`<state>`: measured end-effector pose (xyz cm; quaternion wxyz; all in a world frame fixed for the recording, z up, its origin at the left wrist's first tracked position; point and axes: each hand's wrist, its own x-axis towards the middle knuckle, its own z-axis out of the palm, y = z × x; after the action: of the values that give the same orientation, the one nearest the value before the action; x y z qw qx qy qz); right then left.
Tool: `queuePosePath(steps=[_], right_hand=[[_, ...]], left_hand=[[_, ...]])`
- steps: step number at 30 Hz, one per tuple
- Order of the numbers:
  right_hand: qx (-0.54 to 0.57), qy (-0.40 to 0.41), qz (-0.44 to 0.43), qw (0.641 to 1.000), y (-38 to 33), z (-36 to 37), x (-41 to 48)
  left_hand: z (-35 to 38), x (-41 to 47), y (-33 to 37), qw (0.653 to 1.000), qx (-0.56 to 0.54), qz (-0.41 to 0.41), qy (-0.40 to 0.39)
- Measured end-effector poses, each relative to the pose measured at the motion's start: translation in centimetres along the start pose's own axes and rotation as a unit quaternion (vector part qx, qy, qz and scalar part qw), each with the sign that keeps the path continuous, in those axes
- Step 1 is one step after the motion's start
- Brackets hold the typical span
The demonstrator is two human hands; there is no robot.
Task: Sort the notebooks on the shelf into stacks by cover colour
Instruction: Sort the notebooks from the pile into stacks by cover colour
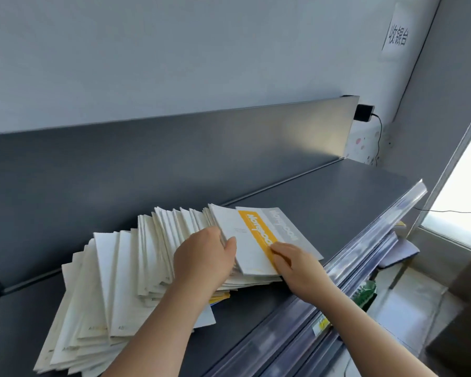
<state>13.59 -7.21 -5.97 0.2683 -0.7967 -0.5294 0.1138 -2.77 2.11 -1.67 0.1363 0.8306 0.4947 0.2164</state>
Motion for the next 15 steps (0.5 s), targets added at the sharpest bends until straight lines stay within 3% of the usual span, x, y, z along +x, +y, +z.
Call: queuePosePath(steps=[3, 6, 9, 11, 15], right_hand=[[0.044, -0.024, -0.044, 0.998, -0.2, -0.2, -0.3], [0.055, -0.02, -0.02, 0.998, 1.4, -1.2, 0.6], [-0.008, 0.011, 0.01, 1.0, 3.9, -2.3, 1.8], [-0.049, -0.011, 0.001, 0.999, 4.8, -2.1, 2.2], [-0.012, -0.06, -0.082, 0.995, 4.3, -1.3, 1.7]], left_hand=[[0.2, 0.9, 0.3, 0.999, 0.024, -0.044, 0.001], [0.3, 0.9, 0.5, 0.997, 0.015, -0.073, 0.009], [0.3, 0.5, 0.8, 0.995, -0.016, -0.095, 0.037], [0.4, 0.2, 1.1, 0.992, -0.03, -0.106, 0.061], [0.9, -0.3, 1.5, 0.985, -0.027, -0.137, 0.104]])
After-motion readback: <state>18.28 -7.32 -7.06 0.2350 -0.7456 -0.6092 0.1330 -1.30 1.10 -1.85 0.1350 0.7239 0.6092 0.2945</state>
